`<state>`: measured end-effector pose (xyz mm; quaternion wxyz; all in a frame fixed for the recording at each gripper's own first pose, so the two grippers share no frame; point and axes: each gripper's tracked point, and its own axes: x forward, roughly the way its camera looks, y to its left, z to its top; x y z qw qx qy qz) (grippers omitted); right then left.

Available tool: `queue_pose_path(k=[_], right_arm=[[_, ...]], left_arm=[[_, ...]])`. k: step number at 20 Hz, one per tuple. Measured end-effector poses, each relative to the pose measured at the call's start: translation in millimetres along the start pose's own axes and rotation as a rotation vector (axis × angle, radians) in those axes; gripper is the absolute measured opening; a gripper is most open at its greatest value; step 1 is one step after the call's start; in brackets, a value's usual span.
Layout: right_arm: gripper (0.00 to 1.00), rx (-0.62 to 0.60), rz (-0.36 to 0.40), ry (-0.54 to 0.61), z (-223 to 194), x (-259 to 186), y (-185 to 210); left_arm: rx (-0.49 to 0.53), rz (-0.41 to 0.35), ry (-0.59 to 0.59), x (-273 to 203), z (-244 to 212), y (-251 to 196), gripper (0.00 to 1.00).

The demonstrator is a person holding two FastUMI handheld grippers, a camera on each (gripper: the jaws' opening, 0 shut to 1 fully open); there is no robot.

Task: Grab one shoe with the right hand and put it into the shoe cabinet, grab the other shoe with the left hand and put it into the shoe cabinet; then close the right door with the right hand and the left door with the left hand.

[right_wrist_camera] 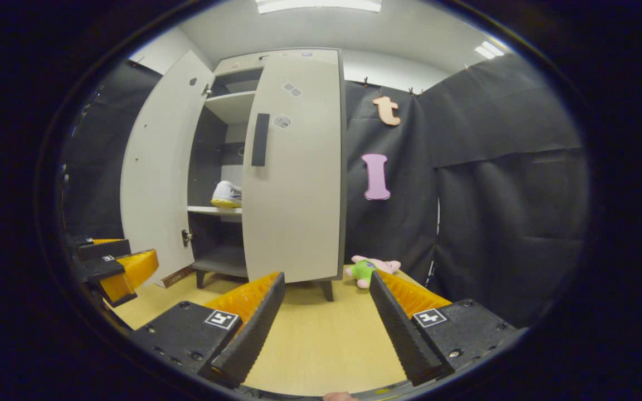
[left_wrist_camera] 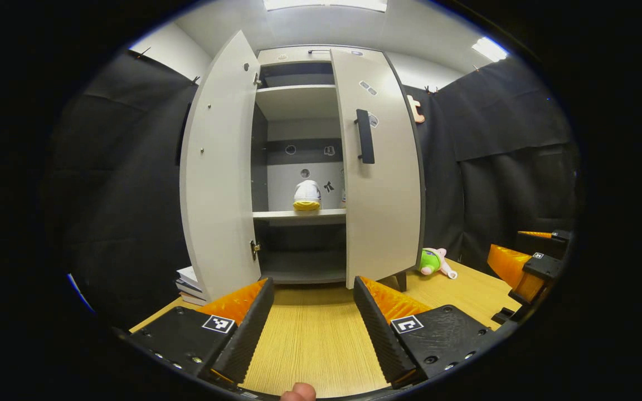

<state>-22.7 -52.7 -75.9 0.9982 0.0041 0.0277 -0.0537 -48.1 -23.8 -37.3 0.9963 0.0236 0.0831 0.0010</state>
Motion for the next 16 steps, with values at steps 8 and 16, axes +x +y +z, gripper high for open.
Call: queue_pose_path(k=[8, 16], right_arm=[[0.99, 0.004, 0.004, -0.009, 5, 4, -2], [0.99, -0.015, 0.055, 0.003, -1, 6, 18]], left_arm=[[-0.021, 0.015, -0.02, -6, 22, 10, 0.85], [-0.024, 0.191, -0.095, -16, 91, 115, 0.89]])
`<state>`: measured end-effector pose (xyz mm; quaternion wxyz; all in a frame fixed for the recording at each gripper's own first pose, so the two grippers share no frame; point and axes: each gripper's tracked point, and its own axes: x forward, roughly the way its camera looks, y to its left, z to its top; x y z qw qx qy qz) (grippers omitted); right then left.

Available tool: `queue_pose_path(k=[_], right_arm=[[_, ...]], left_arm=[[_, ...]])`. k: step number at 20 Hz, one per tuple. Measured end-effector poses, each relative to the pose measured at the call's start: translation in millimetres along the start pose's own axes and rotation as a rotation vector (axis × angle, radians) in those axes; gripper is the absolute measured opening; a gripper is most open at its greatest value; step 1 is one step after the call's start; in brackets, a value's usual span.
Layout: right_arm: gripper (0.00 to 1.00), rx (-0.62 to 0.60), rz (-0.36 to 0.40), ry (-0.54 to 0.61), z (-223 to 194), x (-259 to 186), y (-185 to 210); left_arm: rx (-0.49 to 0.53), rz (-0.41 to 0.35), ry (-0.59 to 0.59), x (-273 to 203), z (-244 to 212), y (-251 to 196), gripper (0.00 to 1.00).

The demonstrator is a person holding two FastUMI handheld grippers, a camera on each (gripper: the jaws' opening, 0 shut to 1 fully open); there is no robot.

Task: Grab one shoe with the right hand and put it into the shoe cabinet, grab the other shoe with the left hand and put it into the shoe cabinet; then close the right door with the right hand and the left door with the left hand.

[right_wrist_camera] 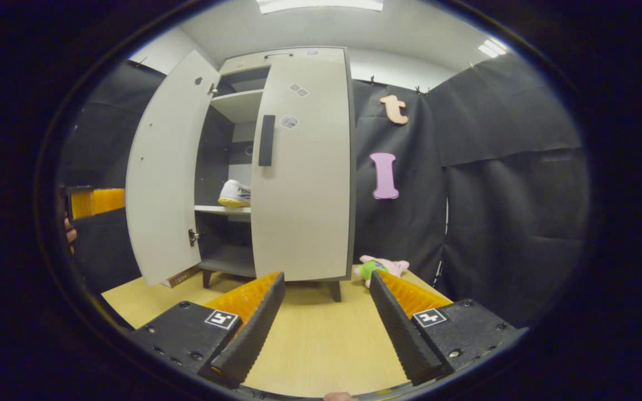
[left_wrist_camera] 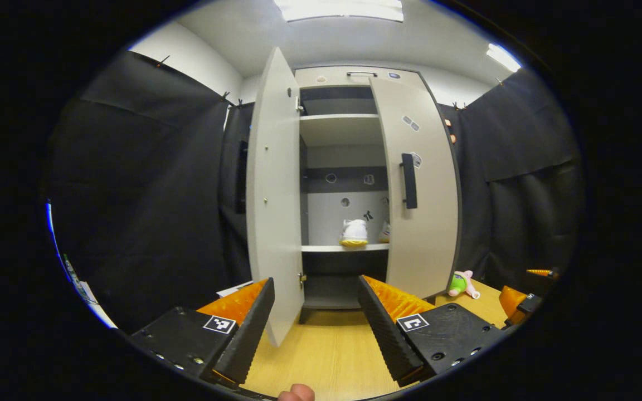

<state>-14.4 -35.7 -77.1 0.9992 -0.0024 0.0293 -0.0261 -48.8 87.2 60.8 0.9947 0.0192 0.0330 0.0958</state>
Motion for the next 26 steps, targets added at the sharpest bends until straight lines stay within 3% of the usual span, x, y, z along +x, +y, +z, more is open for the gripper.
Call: queue_pose_path(k=[5, 7, 8, 13, 20, 26], right_arm=[[1.0, 0.002, 0.01, 0.004, 0, 1, 4], [0.94, 0.005, 0.007, 0.004, 0, 1, 4], [0.99, 0.005, 0.007, 0.006, 0, 1, 3], [0.99, 0.001, -0.003, 0.01, -1, 1, -1], [0.99, -0.002, -0.038, 0.014, -1, 5, -12], [0.99, 0.0, -0.051, 0.033, -7, 12, -16]], left_arm=[[0.008, 0.116, -0.07, 30, 55, 78, 0.9], [-0.004, 0.142, -0.096, 45, 77, 102, 0.91], [-0.003, 0.161, -0.106, 52, 87, 115, 0.93], [-0.025, 0.222, -0.105, 93, 106, 163, 0.95], [-0.019, 0.218, -0.056, 151, 101, 187, 0.95], [-0.038, 0.185, -0.037, 162, 93, 185, 0.94]])
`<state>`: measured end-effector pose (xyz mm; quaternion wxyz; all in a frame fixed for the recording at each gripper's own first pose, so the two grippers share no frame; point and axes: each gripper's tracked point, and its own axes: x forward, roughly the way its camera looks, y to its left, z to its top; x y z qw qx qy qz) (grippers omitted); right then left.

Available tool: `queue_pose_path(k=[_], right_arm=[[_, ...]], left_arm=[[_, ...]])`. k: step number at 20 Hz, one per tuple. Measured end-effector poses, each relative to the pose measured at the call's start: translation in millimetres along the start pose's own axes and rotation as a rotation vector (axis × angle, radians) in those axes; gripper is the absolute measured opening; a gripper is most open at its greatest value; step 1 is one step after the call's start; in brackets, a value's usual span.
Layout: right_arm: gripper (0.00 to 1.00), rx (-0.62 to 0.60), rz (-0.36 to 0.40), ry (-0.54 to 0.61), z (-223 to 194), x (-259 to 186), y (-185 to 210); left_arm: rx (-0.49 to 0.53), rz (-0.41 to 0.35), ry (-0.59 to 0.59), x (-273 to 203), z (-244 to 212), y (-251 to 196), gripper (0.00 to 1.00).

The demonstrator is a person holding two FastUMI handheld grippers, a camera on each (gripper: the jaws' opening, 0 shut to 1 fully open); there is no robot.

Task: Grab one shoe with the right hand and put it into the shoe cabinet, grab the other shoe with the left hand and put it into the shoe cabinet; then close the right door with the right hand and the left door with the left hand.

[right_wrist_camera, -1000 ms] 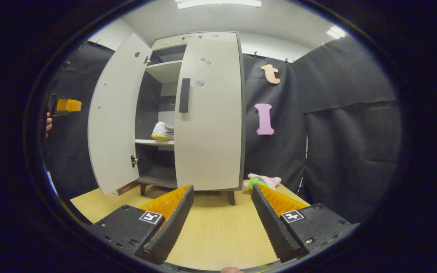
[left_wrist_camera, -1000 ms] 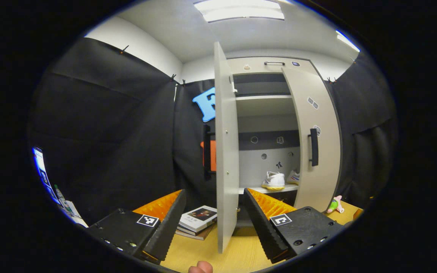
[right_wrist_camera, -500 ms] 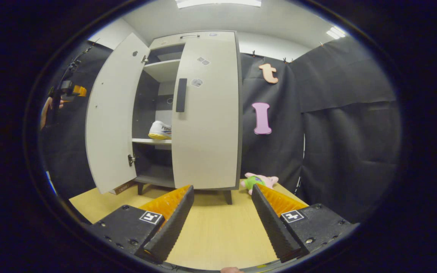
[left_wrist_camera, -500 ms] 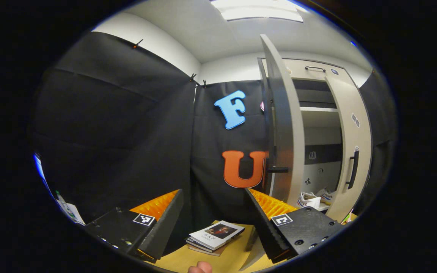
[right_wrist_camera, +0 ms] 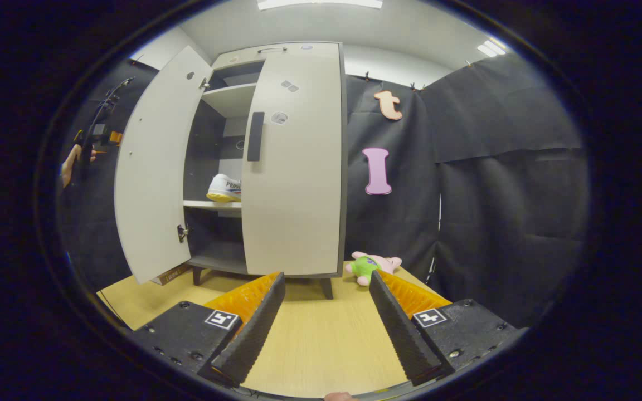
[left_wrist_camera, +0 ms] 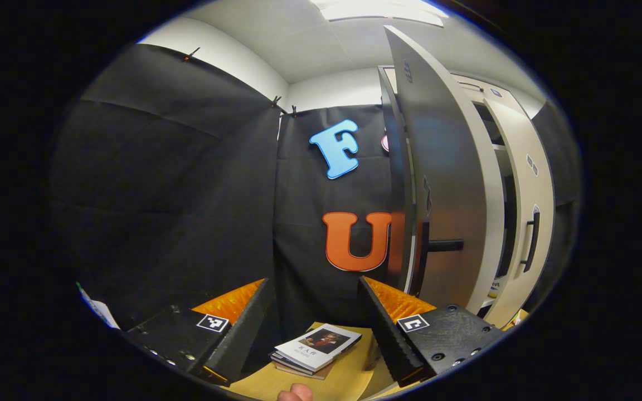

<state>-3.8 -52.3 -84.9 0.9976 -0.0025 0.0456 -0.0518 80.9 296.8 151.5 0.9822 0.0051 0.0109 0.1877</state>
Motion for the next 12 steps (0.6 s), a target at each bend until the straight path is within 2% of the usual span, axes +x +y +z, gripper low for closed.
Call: queue_pose_path(k=[3, 8, 12], right_arm=[[0.99, 0.0, 0.001, -0.006, 3, 5, -1], [0.99, 0.001, 0.01, -0.016, 6, 8, -2], [0.99, 0.001, 0.015, -0.011, 3, 8, -5]], left_arm=[[-0.018, -0.014, 0.019, -1, -2, -5, 0.94], [0.0, 0.003, 0.01, -4, 1, -10, 0.93], [-0.025, -0.034, 0.013, -11, 0, -31, 0.93]])
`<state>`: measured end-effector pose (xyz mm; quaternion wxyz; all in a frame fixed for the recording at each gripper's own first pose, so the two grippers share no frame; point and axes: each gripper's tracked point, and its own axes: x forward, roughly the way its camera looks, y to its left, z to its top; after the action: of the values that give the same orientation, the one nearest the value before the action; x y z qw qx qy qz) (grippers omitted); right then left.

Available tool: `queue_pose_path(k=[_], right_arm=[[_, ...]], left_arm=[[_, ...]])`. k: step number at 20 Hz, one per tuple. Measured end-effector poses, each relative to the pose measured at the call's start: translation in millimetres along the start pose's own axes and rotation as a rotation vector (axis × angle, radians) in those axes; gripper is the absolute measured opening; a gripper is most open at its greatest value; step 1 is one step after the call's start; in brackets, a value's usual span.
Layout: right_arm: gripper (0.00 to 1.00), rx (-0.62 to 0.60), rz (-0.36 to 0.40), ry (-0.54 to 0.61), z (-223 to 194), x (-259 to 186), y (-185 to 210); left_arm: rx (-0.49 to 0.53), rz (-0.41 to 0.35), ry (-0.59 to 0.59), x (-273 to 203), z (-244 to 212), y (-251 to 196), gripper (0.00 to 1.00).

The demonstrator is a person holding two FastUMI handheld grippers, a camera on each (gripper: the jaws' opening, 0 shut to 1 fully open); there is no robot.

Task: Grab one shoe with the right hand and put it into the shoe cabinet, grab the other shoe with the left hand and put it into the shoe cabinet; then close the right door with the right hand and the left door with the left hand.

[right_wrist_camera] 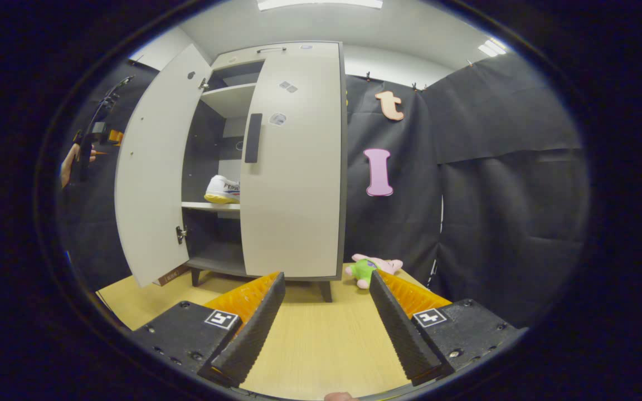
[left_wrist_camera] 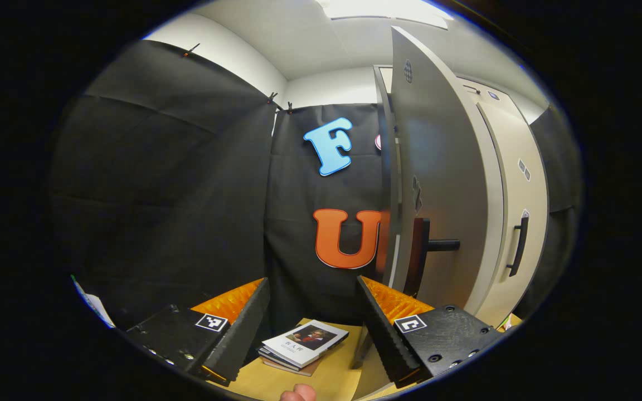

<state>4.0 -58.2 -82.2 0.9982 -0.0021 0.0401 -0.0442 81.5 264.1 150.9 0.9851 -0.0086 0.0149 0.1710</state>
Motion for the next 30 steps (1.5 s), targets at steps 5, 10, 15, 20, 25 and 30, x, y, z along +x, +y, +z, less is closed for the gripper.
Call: queue_pose_path(k=[5, 10, 15, 20, 25, 30], right_arm=[[0.99, -0.001, -0.007, -0.003, 2, 0, -8], [0.99, 0.0, -0.045, 0.003, 1, -3, -30], [0.99, 0.008, -0.106, 0.003, 0, -10, -55], [0.99, 0.027, -0.154, 0.007, -5, -15, -73], [0.99, 0.02, -0.146, 0.012, -6, -15, -71], [0.99, 0.009, -0.113, 0.003, -2, -15, -58]], left_arm=[[-0.003, -0.081, 0.0, -8, -2, -51, 0.93], [-0.031, -0.199, 0.004, 2, -6, -132, 0.93], [-0.05, -0.238, 0.016, 27, -8, -181, 0.95], [-0.012, -0.212, -0.028, 18, -3, -172, 0.94], [0.001, -0.241, -0.02, -14, -16, -172, 0.94], [0.018, -0.263, -0.026, -57, -34, -183, 0.94]])
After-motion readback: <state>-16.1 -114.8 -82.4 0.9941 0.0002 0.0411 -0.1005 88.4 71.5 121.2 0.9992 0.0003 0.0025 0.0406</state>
